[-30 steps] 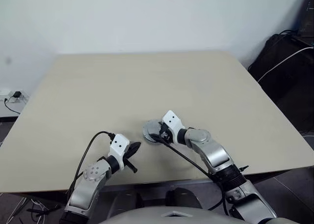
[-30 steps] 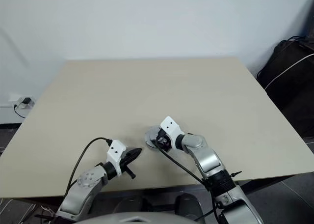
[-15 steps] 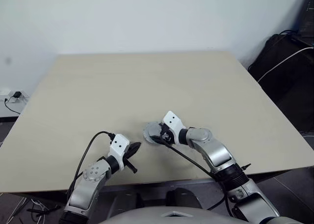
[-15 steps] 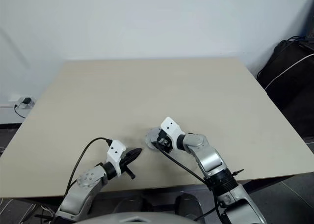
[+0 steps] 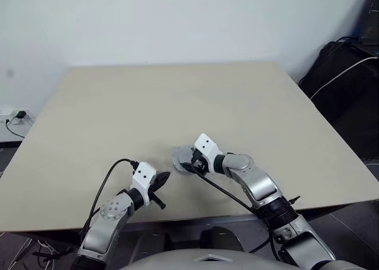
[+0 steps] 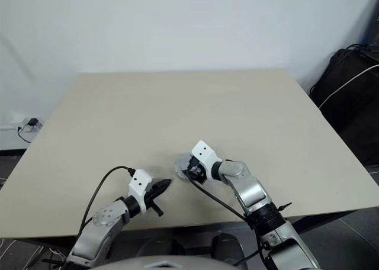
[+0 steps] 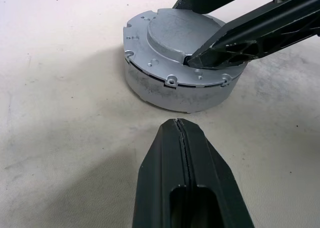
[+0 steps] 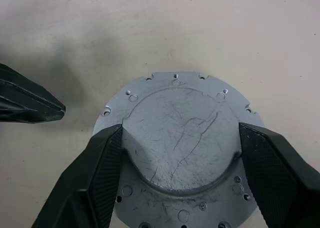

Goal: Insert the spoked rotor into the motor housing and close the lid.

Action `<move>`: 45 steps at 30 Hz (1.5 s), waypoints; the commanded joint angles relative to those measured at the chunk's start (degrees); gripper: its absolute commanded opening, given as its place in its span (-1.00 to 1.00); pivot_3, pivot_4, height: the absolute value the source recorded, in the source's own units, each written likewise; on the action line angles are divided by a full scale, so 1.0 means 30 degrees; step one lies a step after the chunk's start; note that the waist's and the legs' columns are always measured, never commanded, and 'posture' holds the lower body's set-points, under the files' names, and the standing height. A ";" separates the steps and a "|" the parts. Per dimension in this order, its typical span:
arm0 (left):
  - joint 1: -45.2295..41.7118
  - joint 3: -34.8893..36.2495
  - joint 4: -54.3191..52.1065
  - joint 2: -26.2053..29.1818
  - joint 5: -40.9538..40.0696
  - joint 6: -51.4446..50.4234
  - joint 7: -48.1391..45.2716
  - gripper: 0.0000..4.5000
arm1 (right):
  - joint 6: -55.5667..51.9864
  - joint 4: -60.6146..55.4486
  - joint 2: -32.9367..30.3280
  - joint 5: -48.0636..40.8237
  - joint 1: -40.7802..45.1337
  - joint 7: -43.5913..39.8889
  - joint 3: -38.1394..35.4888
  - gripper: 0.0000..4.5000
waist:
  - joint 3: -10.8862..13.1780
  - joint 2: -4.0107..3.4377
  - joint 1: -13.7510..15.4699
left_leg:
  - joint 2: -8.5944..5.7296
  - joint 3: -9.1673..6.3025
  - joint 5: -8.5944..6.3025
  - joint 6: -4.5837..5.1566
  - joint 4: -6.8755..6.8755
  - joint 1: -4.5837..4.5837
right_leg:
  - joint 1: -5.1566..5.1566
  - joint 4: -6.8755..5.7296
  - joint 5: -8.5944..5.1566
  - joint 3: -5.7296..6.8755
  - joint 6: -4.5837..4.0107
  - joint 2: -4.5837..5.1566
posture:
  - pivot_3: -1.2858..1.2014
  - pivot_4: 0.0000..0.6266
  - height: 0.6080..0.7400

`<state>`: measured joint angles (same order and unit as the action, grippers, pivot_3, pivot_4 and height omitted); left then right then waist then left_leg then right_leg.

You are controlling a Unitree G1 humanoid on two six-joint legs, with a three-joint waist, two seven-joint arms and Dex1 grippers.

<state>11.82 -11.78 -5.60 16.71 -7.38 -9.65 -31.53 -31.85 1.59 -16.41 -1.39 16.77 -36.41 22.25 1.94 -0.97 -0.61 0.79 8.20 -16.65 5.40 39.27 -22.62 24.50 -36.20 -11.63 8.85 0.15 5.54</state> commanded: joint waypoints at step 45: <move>-0.8841 0.0797 0.4911 -0.2365 -0.1689 -0.6187 0.0168 -1.00 | -0.0786 0.0579 -0.0420 0.0640 0.0746 0.0321 0.0305 0.42 | -0.0187 0.0005 0.0011 | -0.0011 -0.0008 0.0028 0.0006 0.0053 0.0008 | -0.0024 -0.0063 0.0058 -0.0016 0.0092 -0.0019 | 0.03 -1.00 1.00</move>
<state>-13.17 -9.36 9.02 10.02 -12.30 -27.36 -30.90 -33.20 3.10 -17.01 -0.64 18.80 -36.28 23.81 1.38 -0.96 -0.58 0.75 8.18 -16.57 5.42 39.43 -22.59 24.42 -36.39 -11.46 8.80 0.42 5.48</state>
